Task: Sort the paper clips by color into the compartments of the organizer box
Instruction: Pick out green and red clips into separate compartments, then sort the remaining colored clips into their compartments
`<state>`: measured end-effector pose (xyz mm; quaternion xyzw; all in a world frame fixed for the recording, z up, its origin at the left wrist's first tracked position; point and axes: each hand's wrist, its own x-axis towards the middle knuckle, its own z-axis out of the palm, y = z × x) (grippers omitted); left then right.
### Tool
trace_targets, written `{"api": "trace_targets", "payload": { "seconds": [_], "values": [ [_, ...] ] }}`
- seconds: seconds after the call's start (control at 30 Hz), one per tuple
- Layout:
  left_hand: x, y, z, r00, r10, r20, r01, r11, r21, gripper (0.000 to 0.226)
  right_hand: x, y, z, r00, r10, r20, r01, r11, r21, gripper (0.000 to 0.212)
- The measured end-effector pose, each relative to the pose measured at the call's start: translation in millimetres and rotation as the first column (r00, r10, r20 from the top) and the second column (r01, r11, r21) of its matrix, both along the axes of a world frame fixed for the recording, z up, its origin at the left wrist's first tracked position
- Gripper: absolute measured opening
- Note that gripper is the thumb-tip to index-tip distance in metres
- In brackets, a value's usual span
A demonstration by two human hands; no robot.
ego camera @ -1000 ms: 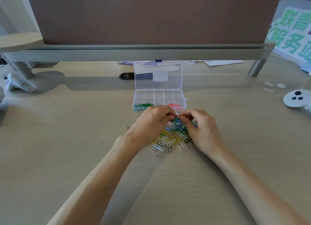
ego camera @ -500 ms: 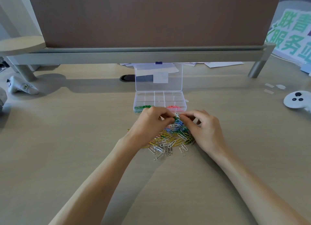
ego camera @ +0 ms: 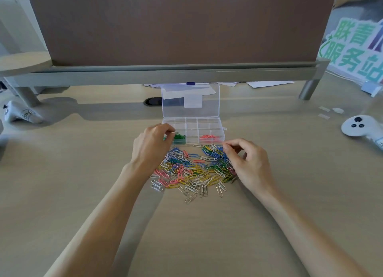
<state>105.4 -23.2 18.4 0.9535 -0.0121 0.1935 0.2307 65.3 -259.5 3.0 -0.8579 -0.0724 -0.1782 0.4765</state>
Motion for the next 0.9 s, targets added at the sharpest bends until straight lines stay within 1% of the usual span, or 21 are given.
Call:
{"api": "trace_targets", "payload": {
  "seconds": [0.13,0.23,0.3,0.33,0.4,0.5,0.63,0.7,0.8,0.87,0.9],
  "values": [
    [-6.7,7.9,-4.3,0.99,-0.138,0.027,0.137,0.99,0.02,0.028,1.7,0.5,-0.8,1.0,-0.008,0.002,0.008,0.999,-0.034,0.01],
    [-15.9,15.4,-7.0,0.944,-0.326,0.058,0.317,0.94,0.122,0.024,0.5,1.4,0.1,1.0,0.008,0.013,-0.008,1.0,-0.027,0.009],
    [-15.5,17.0,-7.4,0.908,-0.418,0.022,0.405,0.892,0.199,0.024,0.9,3.3,0.2,0.997,0.051,0.054,-0.047,0.995,-0.087,0.006],
    [-14.3,16.7,-6.5,0.899,-0.437,-0.009,0.428,0.875,0.225,0.025,2.0,5.6,-0.1,0.992,0.088,0.092,-0.073,0.985,-0.158,0.005],
    [-11.3,14.7,-4.4,0.89,-0.454,-0.052,0.451,0.855,0.257,0.025,4.9,12.0,-2.2,0.977,0.165,0.134,-0.116,0.943,-0.313,0.01],
    [-10.3,10.9,-2.4,0.882,-0.467,-0.069,0.467,0.84,0.278,0.021,9.7,23.0,-1.3,0.976,0.198,0.094,-0.137,0.886,-0.442,0.024],
    [-11.4,3.3,-0.3,0.898,-0.432,-0.079,0.437,0.864,0.25,0.011,14.3,33.8,3.9,0.976,0.216,0.022,-0.166,0.806,-0.568,0.018],
    [-11.3,1.7,-1.3,0.906,-0.416,-0.077,0.422,0.876,0.235,0.008,16.8,35.5,5.2,0.977,0.213,0.022,-0.156,0.777,-0.61,0.016],
    [-13.7,1.2,-4.2,0.911,-0.409,-0.053,0.41,0.886,0.215,0.008,17.1,34.4,3.1,0.97,0.23,0.072,-0.128,0.746,-0.653,0.015],
    [-15.5,0.8,-5.6,0.919,-0.393,-0.036,0.393,0.901,0.182,0.007,16.4,33.1,2.7,0.966,0.239,0.1,-0.119,0.753,-0.647,0.014],
    [-16.1,0.7,-6.0,0.923,-0.384,-0.034,0.385,0.909,0.16,0.007,16.1,33.2,4.0,0.965,0.241,0.102,-0.127,0.773,-0.622,0.012]
  ]
}}
